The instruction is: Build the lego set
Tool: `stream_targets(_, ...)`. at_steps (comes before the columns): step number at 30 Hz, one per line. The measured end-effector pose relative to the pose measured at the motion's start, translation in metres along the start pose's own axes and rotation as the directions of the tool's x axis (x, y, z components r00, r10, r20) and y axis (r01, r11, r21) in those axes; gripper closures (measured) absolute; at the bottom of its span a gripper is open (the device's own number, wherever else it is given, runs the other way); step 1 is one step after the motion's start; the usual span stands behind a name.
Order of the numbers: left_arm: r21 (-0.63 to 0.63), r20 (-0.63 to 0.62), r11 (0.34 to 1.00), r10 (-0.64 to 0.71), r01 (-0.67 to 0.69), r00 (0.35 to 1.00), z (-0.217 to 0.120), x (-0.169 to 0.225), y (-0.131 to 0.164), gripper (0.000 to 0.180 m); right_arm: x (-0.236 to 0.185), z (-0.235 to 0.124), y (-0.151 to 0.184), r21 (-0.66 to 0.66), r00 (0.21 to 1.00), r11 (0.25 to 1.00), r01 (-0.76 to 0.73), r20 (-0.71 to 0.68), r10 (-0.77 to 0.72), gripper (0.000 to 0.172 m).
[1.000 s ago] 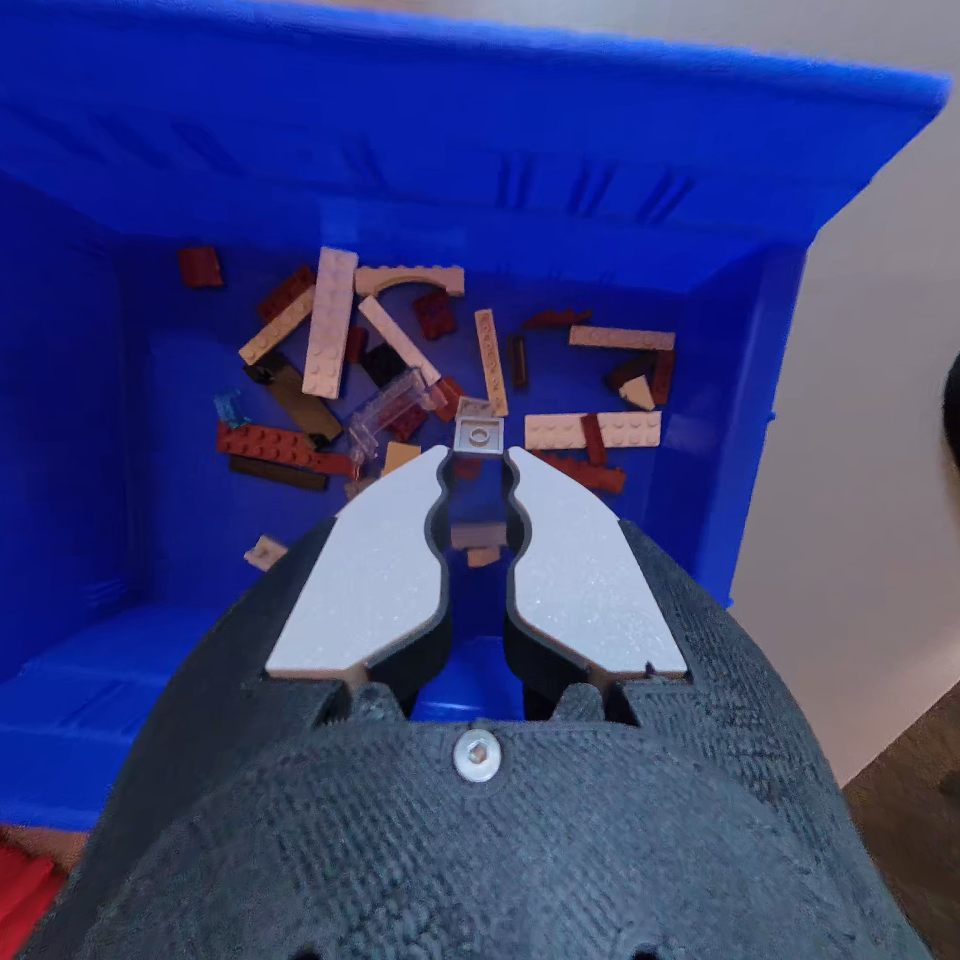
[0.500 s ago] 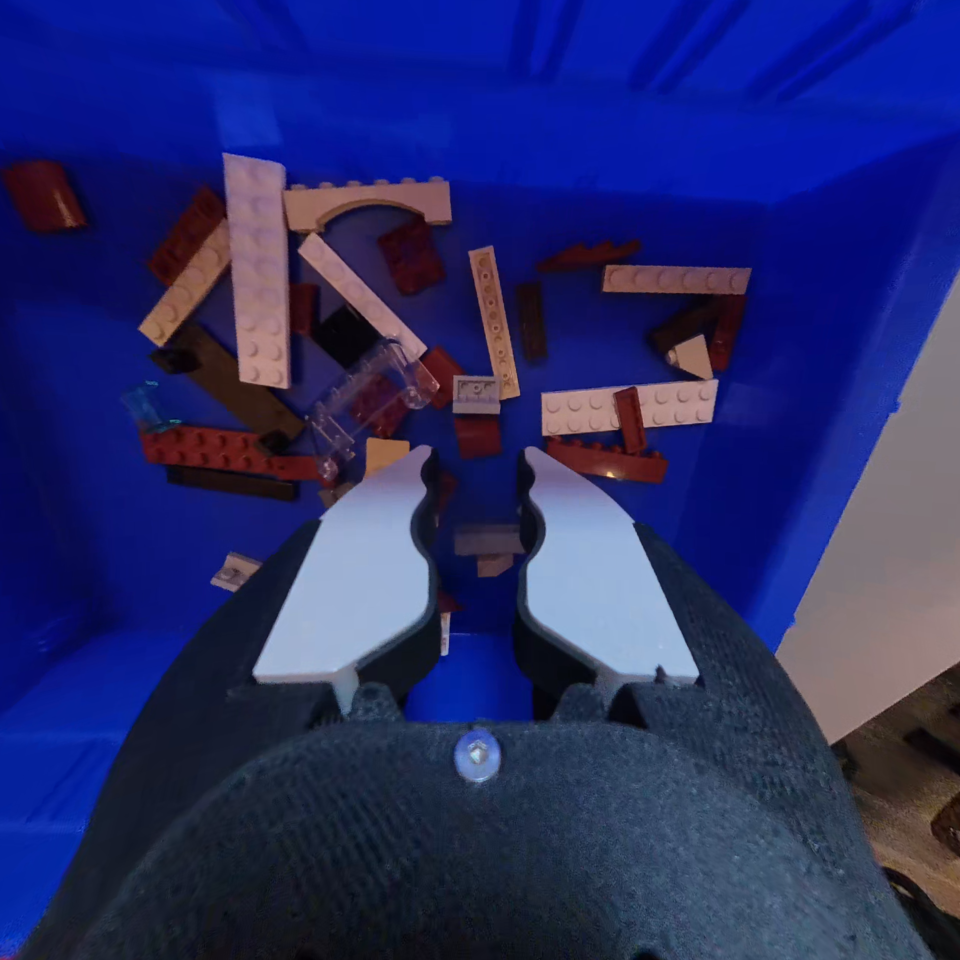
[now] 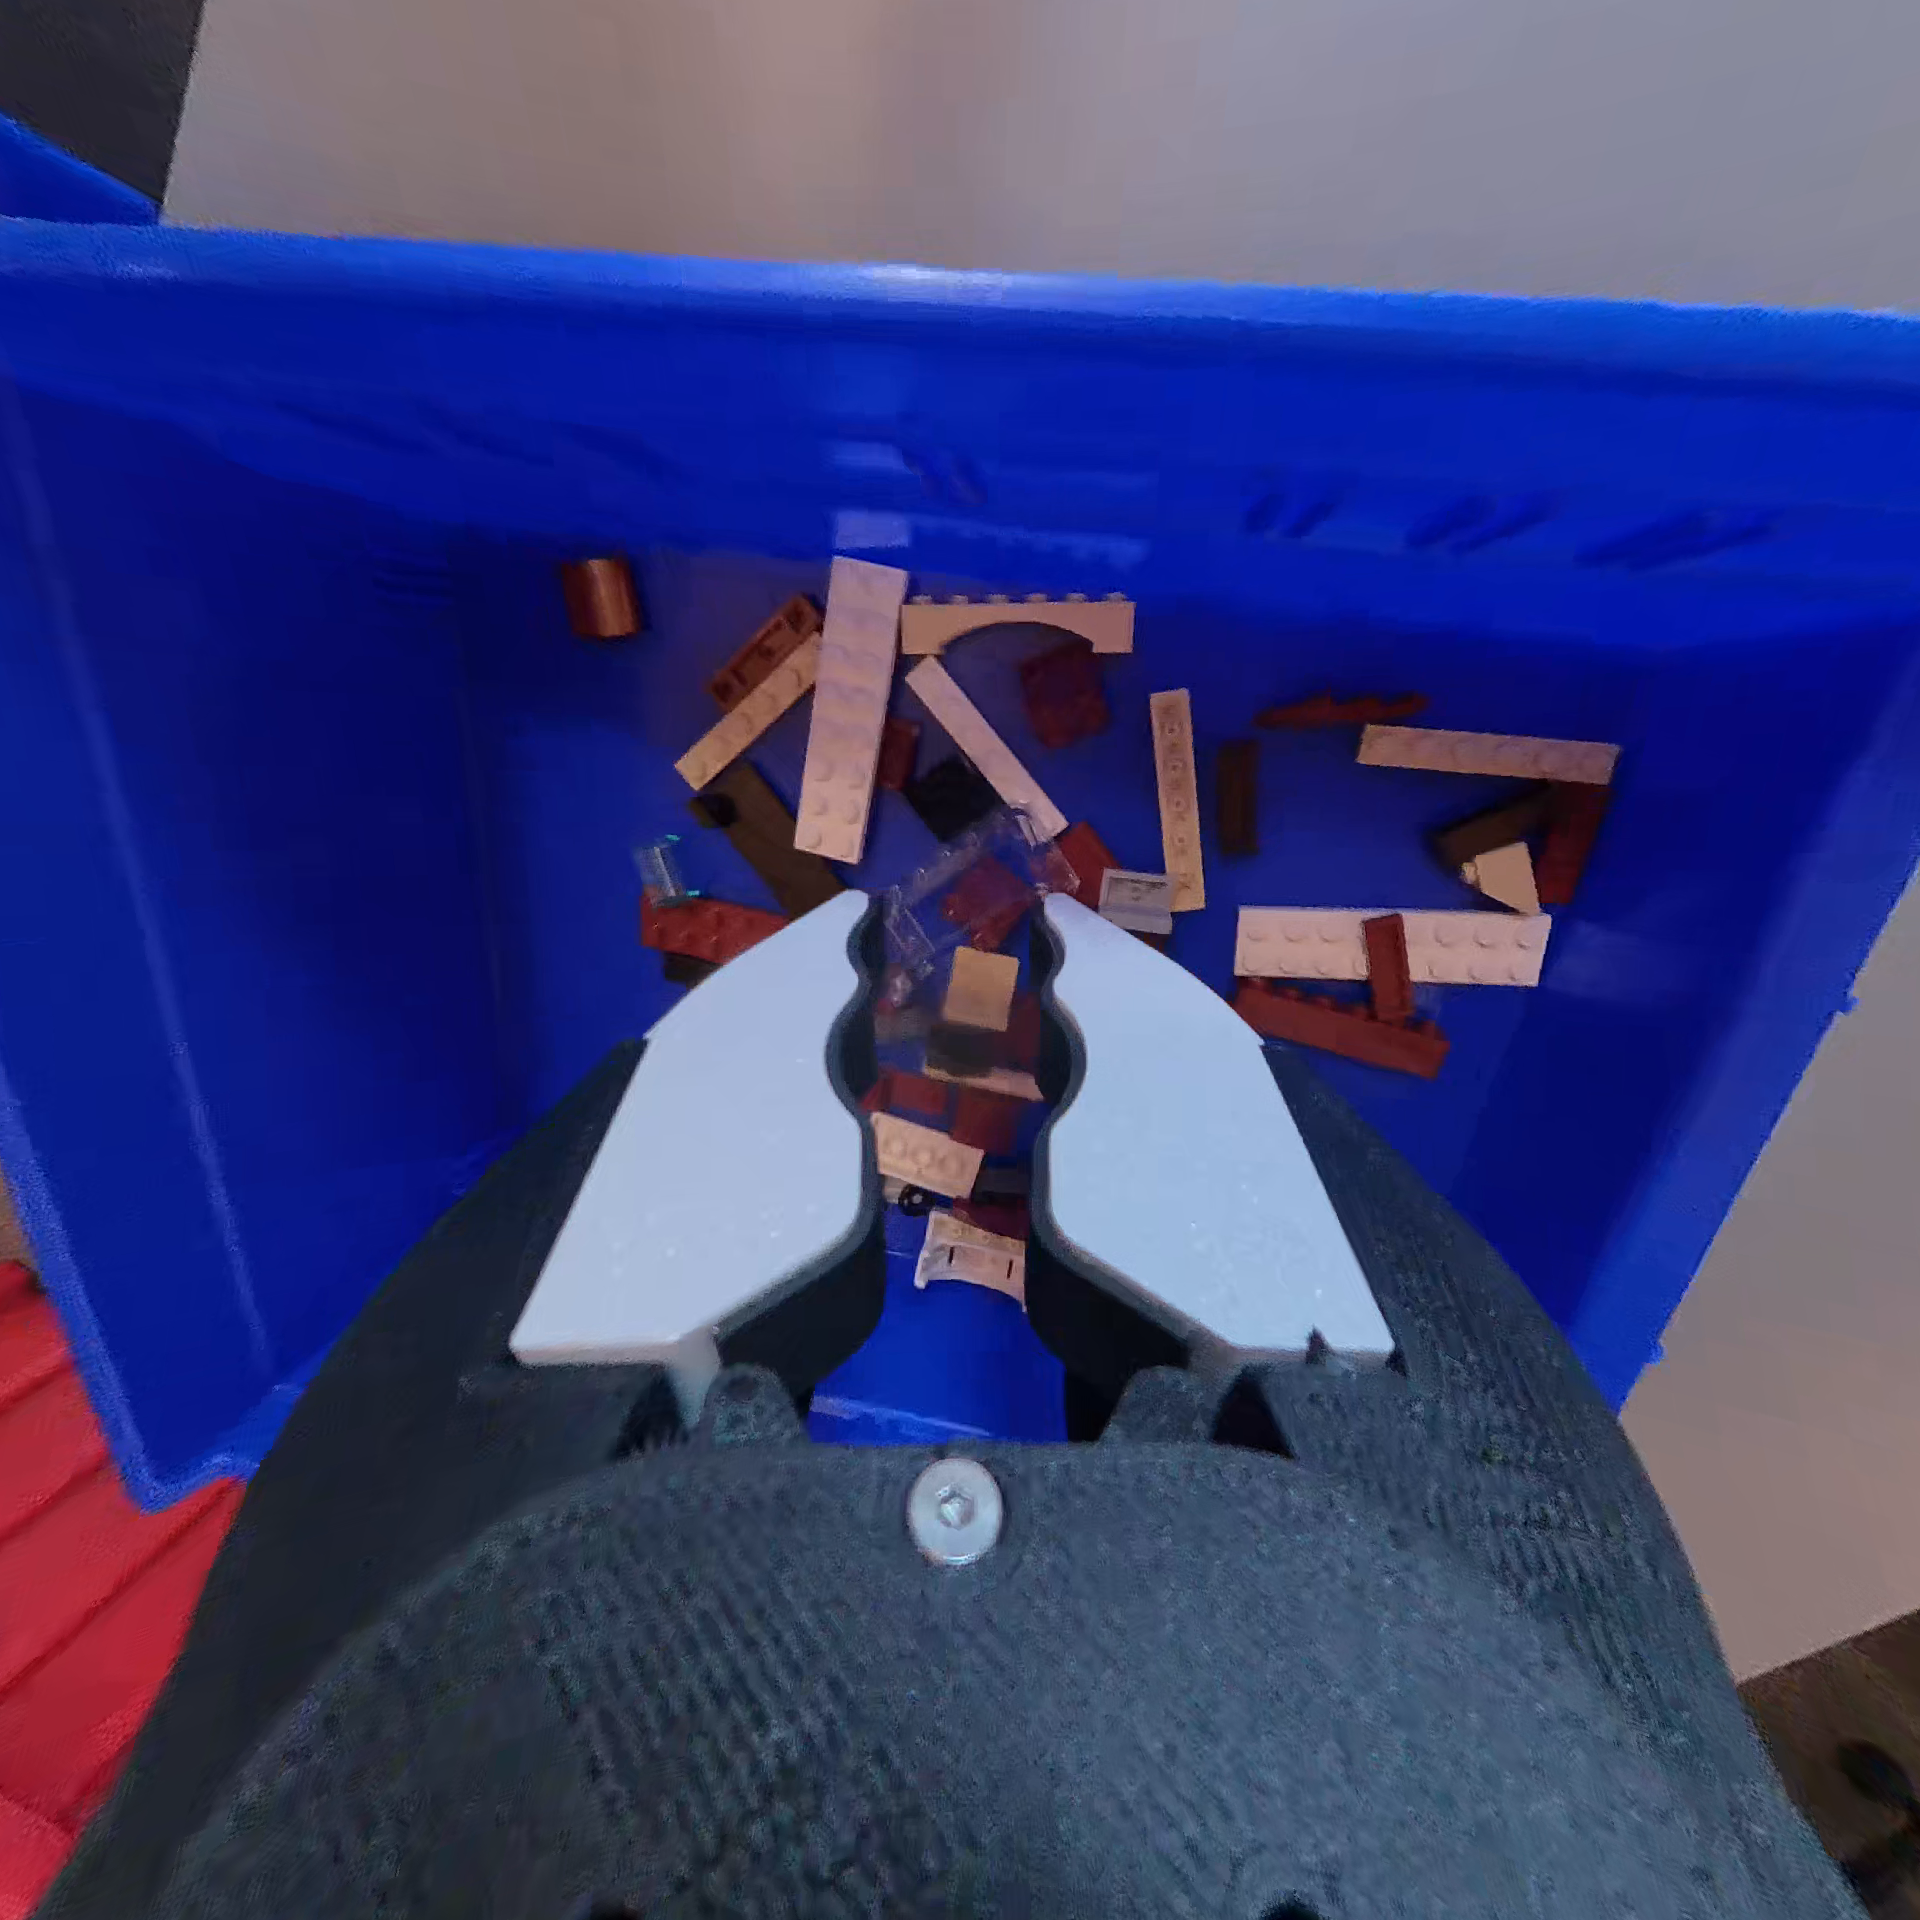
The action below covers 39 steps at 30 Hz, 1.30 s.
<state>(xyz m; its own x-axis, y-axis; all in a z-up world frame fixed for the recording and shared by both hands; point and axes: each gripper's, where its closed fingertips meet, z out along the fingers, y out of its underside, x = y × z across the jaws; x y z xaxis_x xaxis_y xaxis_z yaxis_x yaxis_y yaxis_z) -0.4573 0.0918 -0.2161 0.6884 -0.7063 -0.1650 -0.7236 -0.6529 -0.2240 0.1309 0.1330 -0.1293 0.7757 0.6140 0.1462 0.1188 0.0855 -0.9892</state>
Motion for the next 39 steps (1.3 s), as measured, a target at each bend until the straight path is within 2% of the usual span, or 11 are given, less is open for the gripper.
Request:
stream_targets(4, 0.02, -0.053, 1.0, -0.01, 0.011, 0.999, 0.011, 0.008, -0.01, 0.154, 0.001, -0.003, -0.005, 0.017, 1.0, 1.0, 0.0, -0.008, 0.0, 0.142)
stream_targets(9, -0.033, -0.034, 0.999, 0.01, -0.011, 0.999, 0.024, 0.004, -0.008, 0.155, 0.002, -0.002, -0.002, 0.009, 1.0, 1.0, -0.001, -0.006, 0.002, 0.142)
stream_targets(15, -0.121, -0.05, 0.993, -0.023, 0.016, 0.998, 0.027, -0.01, 0.017, 0.159, 0.003, -0.003, -0.002, 0.006, 1.0, 1.0, -0.002, -0.011, 0.002, 0.142)
stream_targets(25, -0.226, -0.167, 0.974, -0.044, 0.006, 0.985, 0.008, 0.014, 0.062, 0.156, 0.002, 0.001, 0.005, -0.014, 1.0, 1.0, -0.008, -0.005, 0.008, 0.142)
stream_targets(29, -0.259, -0.166, 0.966, -0.033, -0.011, 0.986, 0.015, 0.018, 0.069, 0.156, 0.0, 0.003, 0.007, -0.022, 1.0, 1.0, -0.007, 0.001, 0.007, 0.142)
stream_targets(32, -0.234, -0.163, 0.972, -0.021, -0.018, 0.986, 0.021, 0.018, 0.063, 0.157, 0.0, 0.003, 0.007, -0.025, 1.0, 1.0, -0.003, -0.001, 0.003, 0.142)
stream_targets(34, -0.204, -0.127, 0.978, 0.002, -0.028, 0.992, 0.025, 0.011, 0.056, 0.155, 0.001, 0.003, 0.007, -0.025, 1.0, 1.0, -0.004, -0.004, 0.004, 0.142)
stream_targets(35, -0.176, -0.066, 0.984, 0.02, -0.032, 0.998, 0.026, 0.0, 0.05, 0.152, 0.001, 0.003, 0.007, -0.024, 1.0, 1.0, -0.004, -0.005, 0.003, 0.142)
stream_targets(39, -0.112, 0.063, 0.994, 0.012, -0.004, 0.998, 0.013, -0.028, 0.037, 0.159, 0.002, 0.002, 0.006, -0.022, 1.0, 1.0, -0.004, -0.006, 0.004, 0.142)
